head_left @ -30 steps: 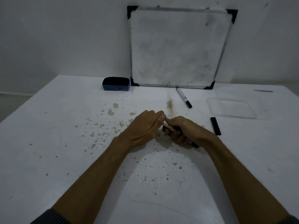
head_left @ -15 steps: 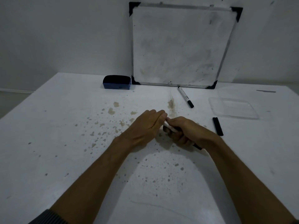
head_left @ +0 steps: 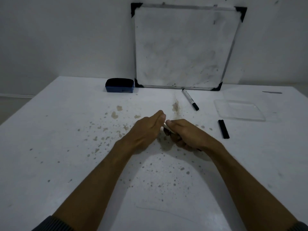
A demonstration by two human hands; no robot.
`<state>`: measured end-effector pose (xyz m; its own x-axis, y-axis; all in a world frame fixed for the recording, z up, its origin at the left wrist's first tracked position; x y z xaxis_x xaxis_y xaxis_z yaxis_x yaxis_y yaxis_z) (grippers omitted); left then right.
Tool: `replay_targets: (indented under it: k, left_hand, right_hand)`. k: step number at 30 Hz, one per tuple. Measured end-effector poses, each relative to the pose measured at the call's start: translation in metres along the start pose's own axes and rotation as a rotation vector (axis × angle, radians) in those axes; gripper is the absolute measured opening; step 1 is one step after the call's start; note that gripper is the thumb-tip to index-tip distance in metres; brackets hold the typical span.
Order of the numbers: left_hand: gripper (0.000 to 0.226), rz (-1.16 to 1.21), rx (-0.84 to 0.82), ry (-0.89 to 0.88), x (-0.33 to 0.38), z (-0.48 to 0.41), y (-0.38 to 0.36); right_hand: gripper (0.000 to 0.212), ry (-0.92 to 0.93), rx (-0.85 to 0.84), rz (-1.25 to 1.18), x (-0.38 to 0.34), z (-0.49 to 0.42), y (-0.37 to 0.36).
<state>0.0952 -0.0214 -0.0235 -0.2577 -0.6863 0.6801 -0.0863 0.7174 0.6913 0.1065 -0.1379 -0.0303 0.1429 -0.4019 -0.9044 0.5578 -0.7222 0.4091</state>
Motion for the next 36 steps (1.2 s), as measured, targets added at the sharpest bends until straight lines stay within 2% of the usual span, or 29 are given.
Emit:
replay_targets:
  k: [2, 4, 5, 6, 8, 9, 10, 16, 22, 25, 30, 32, 34, 36]
  left_hand:
    - [0.046, -0.063, 0.037, -0.107, 0.013, 0.000, 0.004]
    - [0.055, -0.079, 0.123, -0.137, 0.018, -0.005, 0.010]
    - [0.059, -0.061, 0.150, -0.121, 0.014, -0.008, 0.010]
    - [0.061, -0.027, 0.159, -0.082, 0.010, -0.010, 0.010]
    - [0.062, 0.058, 0.138, 0.051, -0.007, -0.013, 0.007]
    - [0.061, 0.108, 0.125, 0.109, -0.014, -0.014, 0.006]
    - [0.060, 0.155, 0.114, 0.152, -0.019, -0.013, 0.005]
    - [0.051, 0.190, 0.106, 0.211, -0.027, -0.004, 0.003]
    - [0.034, -0.283, 0.239, 0.052, -0.029, -0.013, 0.007]
    - [0.029, -0.376, 0.264, 0.028, -0.030, -0.014, 0.008]
    - [0.030, -0.336, 0.260, 0.058, -0.037, -0.013, 0.011]
    - [0.035, -0.288, 0.297, 0.048, -0.029, -0.010, 0.016]
    - [0.039, -0.120, 0.335, 0.009, -0.015, -0.006, 0.023]
    - [0.037, 0.107, 0.302, 0.015, -0.003, -0.001, 0.024]
  right_hand:
    - [0.051, -0.185, -0.174, -0.284, 0.011, 0.006, -0.012]
    - [0.049, -0.242, -0.244, -0.401, 0.009, 0.010, -0.017]
    - [0.048, -0.183, -0.201, -0.329, 0.006, 0.008, -0.015]
    - [0.047, -0.054, -0.106, -0.122, -0.001, 0.004, -0.010]
    - [0.041, 0.237, 0.149, 0.449, -0.017, 0.004, 0.000]
    - [0.039, 0.298, 0.216, 0.577, -0.019, 0.004, 0.001]
    - [0.038, 0.323, 0.245, 0.601, -0.017, 0.004, 0.003]
    - [0.039, 0.221, 0.294, 0.368, -0.010, 0.008, 0.024]
    - [0.033, 0.121, 0.272, 0.037, 0.007, 0.002, 0.036]
    - [0.030, 0.119, 0.267, -0.016, 0.009, 0.001, 0.039]
    - [0.025, 0.155, 0.301, 0.244, 0.008, 0.001, 0.041]
    - [0.025, 0.173, 0.337, 0.237, 0.007, 0.002, 0.041]
    - [0.022, 0.191, 0.382, 0.165, 0.005, 0.005, 0.042]
    - [0.020, 0.213, 0.404, 0.133, 0.003, 0.007, 0.042]
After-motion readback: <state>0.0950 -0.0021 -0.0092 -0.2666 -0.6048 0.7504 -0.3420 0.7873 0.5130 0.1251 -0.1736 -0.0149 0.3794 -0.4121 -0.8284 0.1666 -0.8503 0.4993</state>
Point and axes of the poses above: each hand's wrist, its own z-axis away from the middle knuckle, its own y-axis out of the back of the hand, x = y × z, the point moved 9 cm from there along -z, towards the middle knuckle, and after that the axes turned 3 degrees about x, right-handed, at the moved point
